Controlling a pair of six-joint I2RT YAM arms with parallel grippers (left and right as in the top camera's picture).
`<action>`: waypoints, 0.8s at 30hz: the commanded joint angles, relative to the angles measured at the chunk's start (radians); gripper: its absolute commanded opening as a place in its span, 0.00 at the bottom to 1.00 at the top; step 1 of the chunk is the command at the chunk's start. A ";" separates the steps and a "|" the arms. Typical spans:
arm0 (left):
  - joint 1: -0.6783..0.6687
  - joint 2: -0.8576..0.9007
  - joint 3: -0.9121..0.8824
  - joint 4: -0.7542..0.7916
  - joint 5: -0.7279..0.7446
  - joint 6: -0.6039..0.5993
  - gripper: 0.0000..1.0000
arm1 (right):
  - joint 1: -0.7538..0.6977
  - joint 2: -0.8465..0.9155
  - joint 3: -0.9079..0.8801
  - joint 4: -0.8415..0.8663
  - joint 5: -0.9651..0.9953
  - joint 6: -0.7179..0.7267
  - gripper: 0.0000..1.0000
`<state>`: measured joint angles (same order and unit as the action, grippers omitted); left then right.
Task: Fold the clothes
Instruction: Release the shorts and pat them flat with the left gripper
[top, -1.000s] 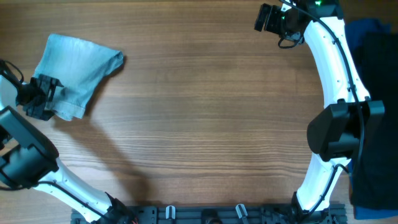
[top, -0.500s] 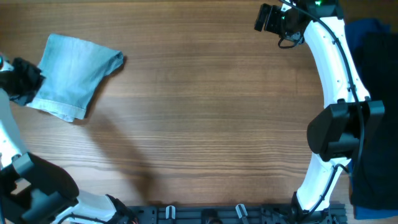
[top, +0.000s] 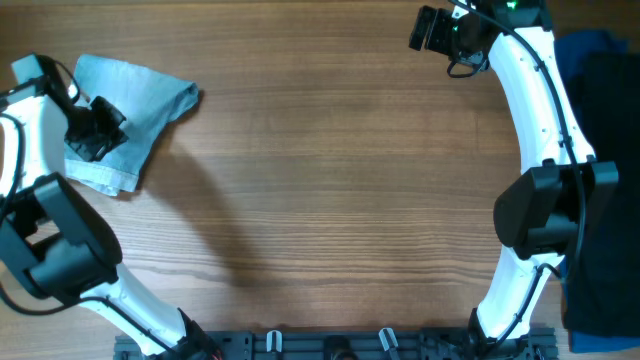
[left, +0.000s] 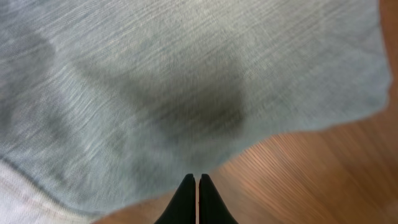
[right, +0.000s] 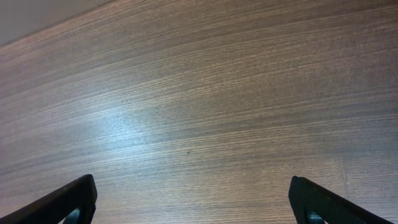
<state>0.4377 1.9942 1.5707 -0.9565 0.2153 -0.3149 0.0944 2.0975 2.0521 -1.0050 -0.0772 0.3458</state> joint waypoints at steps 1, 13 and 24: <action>-0.039 0.059 0.004 0.029 -0.096 0.021 0.04 | -0.002 0.000 0.001 0.003 0.014 -0.005 1.00; -0.065 0.187 0.004 0.105 -0.134 0.020 0.04 | -0.002 0.000 0.001 0.002 0.014 -0.005 1.00; -0.088 0.188 0.004 0.349 -0.055 -0.033 0.04 | -0.002 0.000 0.001 0.002 0.014 -0.006 1.00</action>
<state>0.3599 2.1643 1.5700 -0.6422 0.1513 -0.3340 0.0944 2.0975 2.0521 -1.0046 -0.0772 0.3458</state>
